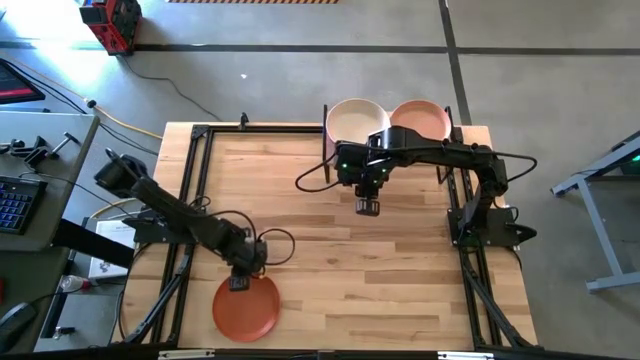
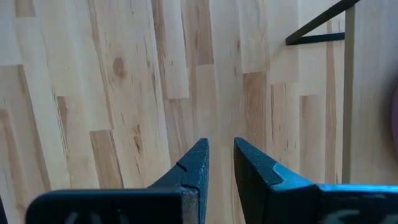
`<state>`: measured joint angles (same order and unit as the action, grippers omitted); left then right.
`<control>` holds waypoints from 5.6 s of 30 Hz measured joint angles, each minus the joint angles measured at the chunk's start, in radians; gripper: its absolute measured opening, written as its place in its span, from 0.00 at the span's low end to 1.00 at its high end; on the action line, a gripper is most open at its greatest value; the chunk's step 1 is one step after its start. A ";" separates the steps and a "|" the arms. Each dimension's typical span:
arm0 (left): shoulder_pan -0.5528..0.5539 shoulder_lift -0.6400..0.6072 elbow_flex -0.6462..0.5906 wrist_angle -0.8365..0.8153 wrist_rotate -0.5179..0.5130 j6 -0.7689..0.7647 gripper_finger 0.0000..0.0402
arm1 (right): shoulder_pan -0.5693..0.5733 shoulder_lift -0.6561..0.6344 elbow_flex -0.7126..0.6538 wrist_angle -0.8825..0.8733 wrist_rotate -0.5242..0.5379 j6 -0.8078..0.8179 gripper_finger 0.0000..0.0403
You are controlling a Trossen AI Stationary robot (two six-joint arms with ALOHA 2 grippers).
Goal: Place and stack plates onto a shelf
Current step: Stack the orange plate on top of the white plate
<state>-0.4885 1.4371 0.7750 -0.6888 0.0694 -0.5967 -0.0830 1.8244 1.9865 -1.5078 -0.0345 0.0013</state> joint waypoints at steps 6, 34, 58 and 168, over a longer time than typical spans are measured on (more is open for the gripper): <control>0.000 0.059 0.000 0.005 0.012 0.030 0.29 | 0.000 0.000 0.000 0.000 0.000 0.001 0.13; -0.003 0.109 0.004 0.016 0.044 0.051 0.02 | 0.000 0.000 0.000 0.016 0.000 0.035 0.13; 0.000 -0.018 -0.001 -0.090 -0.126 -0.071 0.00 | 0.010 0.000 0.000 0.112 0.026 0.266 0.26; 0.367 -0.029 0.328 0.061 -0.507 -0.107 0.00 | 0.155 0.004 -0.190 0.318 0.270 0.647 0.08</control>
<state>-0.1215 1.4078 1.1030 -0.6281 -0.4376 -0.7040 0.0719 1.8286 1.7966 -1.1900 0.2359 0.6483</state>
